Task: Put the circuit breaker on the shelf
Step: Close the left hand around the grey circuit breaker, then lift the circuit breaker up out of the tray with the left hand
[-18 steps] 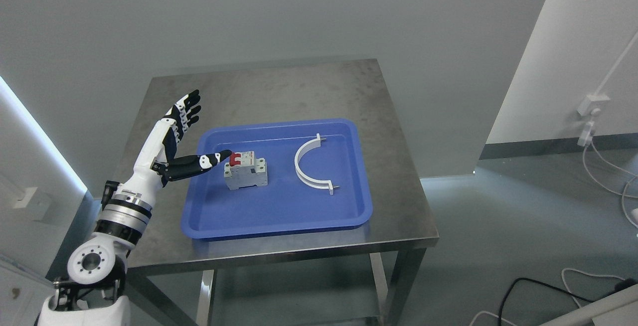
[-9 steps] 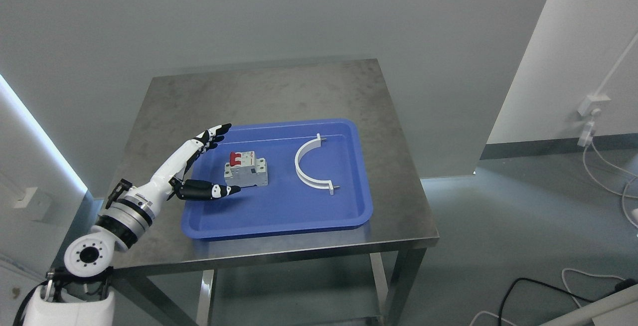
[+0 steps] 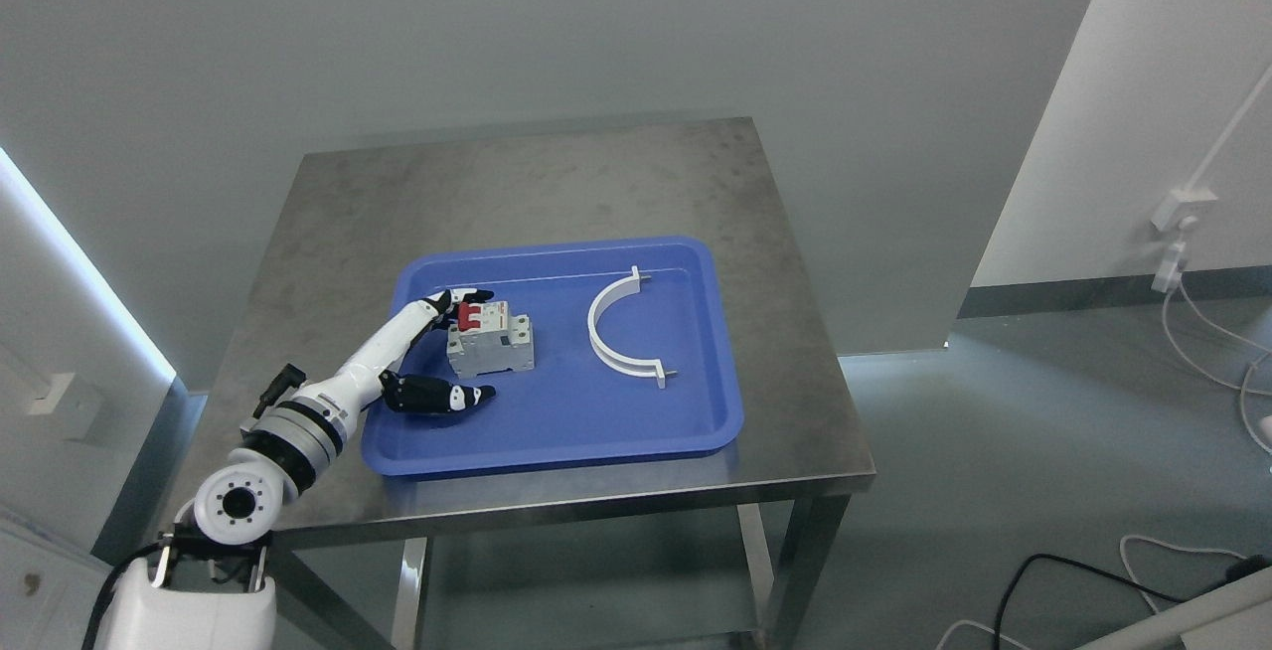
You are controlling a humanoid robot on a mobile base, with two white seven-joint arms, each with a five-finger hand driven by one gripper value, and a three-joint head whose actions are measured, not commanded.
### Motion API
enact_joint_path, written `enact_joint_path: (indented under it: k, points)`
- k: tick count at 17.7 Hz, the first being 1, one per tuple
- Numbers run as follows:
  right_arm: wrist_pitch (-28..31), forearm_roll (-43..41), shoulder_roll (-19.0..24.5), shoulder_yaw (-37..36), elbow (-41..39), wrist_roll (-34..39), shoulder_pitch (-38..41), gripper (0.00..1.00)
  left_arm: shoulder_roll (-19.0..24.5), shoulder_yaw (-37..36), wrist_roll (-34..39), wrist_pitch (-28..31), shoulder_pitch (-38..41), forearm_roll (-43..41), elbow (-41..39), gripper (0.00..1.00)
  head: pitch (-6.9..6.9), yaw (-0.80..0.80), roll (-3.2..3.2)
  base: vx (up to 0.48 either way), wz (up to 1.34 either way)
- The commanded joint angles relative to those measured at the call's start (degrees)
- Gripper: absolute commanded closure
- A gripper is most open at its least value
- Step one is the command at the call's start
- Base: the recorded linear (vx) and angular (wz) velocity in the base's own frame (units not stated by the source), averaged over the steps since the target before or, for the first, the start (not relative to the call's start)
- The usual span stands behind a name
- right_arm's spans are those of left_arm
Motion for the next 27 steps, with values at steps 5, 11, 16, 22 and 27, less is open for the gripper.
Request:
enact_joint_path:
  k: [5,11,16,22,27]
  points:
    - [3.4,0.0,-1.0,1.1,0.0,0.0,0.0,0.00,-6.7,2.7,-0.3,-0.9,-2.1,-2.2,2.3,0.79,0.00,0.00,0.00,0.000,0.00]
    - [3.4,0.0,-1.0,1.1,0.0,0.0,0.0,0.00,-10.1,14.1,10.2,-9.5,-4.7,7.6,1.6,0.86,0.00,0.00,0.00,0.000,0.00]
    - [3.4,0.0,-1.0,1.1,0.0,0.0,0.0,0.00,-10.1,14.1,36.8,-17.8,-2.4,12.2,-0.2,0.85,0.00,0.00,0.00,0.000,0.00]
    - [3.4,0.0,-1.0,1.1,0.0,0.0,0.0,0.00,-10.1,13.8,32.3,-18.4,2.3,12.5,-5.4,0.85,0.00,0.00,0.00,0.000,0.00]
    - [3.4,0.0,-1.0,1.1,0.0,0.0,0.0,0.00,-10.1,14.1,31.6,-19.0,4.4,12.5,-6.6,0.86,0.00,0.00,0.00,0.000,0.00]
